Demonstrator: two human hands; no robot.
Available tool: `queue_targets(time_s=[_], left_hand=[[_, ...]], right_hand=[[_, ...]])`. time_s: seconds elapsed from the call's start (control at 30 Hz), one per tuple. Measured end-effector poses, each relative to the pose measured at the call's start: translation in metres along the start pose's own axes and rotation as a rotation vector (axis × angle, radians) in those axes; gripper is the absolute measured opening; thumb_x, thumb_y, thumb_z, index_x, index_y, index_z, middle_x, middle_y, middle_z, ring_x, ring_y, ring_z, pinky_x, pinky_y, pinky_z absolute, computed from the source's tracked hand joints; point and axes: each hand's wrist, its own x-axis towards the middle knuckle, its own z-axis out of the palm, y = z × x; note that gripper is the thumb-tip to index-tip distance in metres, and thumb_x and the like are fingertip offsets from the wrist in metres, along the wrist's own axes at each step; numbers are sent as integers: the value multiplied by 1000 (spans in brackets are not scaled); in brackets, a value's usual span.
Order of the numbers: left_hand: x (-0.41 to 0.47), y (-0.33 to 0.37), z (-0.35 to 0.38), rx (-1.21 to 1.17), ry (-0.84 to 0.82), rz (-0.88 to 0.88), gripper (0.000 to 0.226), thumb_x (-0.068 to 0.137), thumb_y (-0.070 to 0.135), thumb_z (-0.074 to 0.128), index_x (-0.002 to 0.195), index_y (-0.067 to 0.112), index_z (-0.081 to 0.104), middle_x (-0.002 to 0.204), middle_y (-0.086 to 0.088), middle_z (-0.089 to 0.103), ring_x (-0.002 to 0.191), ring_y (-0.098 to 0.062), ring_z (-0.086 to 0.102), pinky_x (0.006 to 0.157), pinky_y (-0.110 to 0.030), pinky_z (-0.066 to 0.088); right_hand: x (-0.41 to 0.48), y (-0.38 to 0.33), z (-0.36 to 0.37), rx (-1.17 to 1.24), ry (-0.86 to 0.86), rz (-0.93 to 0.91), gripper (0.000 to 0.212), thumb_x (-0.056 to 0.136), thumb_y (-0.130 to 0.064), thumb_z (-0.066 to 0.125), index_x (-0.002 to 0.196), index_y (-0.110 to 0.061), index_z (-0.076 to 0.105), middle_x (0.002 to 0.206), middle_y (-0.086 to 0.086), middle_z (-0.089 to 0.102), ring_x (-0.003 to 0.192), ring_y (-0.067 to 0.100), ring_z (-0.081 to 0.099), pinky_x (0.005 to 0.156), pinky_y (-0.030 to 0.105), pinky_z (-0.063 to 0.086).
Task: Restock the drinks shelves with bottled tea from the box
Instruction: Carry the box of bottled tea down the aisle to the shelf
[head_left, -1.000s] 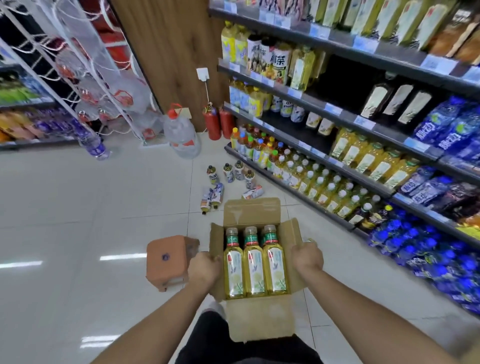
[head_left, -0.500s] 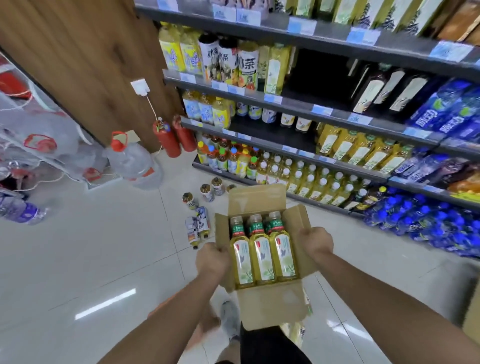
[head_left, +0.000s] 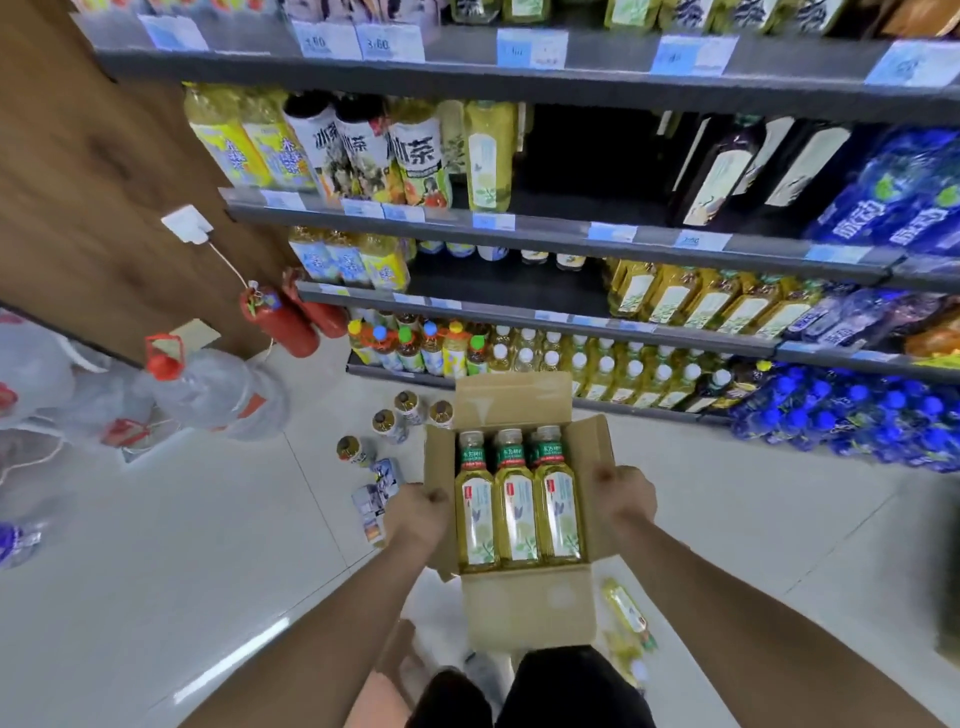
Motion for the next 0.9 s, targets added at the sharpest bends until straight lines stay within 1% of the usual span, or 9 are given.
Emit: queue_targets(time_s=[0.13,0.3,0.4,0.47,0.53,0.63,0.73,0.8,0.9], left_hand=[[59,12,36,85,-58,-4,27,94,30,60,72,14,63,79,-6,66,71,-24,61,62,-28,48],[137,14,99,167,-81,16,35,93,31,59,61,18,57,70,-7,65,77,-30,68,65,-31,51],[189,13,140,259,-91,80,39,94,41,58,66,16,65,71,-7,65,72,-27,64,61,-28,46],[226,9,173,307,-118,128,45,96,45,55,79,7,73,80,-12,71,80,-31,68,65,-30,49],[261,3,203,344,-133,154,49,97,48,53,88,3,73,88,-14,73,85,-31,68,66,-31,49],[307,-2,243,418,-119,191,52,98,51,50,93,3,71,93,-13,72,88,-30,68,57,-30,34],[346,-8,273,377,-122,192,50,98,49,53,91,2,70,91,-14,72,80,-29,65,57,-30,35],[369,-14,289,333,-145,189,47,98,44,56,88,1,70,89,-15,72,75,-27,64,56,-31,42],[402,-13,309,290,-161,222,44,98,38,59,81,-2,70,83,-18,72,75,-31,67,63,-35,52]], right_hand=[[54,10,31,-75,13,60,49,101,-44,40,88,-10,72,89,11,70,90,30,65,67,29,37],[126,33,86,-36,60,123,38,97,-30,47,81,-10,74,82,11,72,81,31,65,56,27,32],[173,49,126,26,94,178,39,96,-31,49,72,-10,71,71,8,69,72,28,64,61,30,48],[203,64,155,56,122,234,41,94,-35,48,65,-12,68,63,2,64,65,24,62,63,35,56],[230,78,185,64,137,273,45,93,-41,47,61,-15,64,59,-1,62,63,22,62,62,35,57],[270,93,225,60,191,278,48,93,-44,47,52,-19,54,55,-5,56,60,22,60,62,36,57],[309,100,257,63,221,252,47,95,-38,51,52,-21,45,54,-7,49,62,24,58,65,44,58],[328,102,277,78,208,243,45,97,-38,51,56,-19,48,59,-2,55,67,27,60,68,45,58],[361,105,296,53,188,221,43,98,-40,46,75,-12,69,72,7,67,72,29,62,67,35,54]])
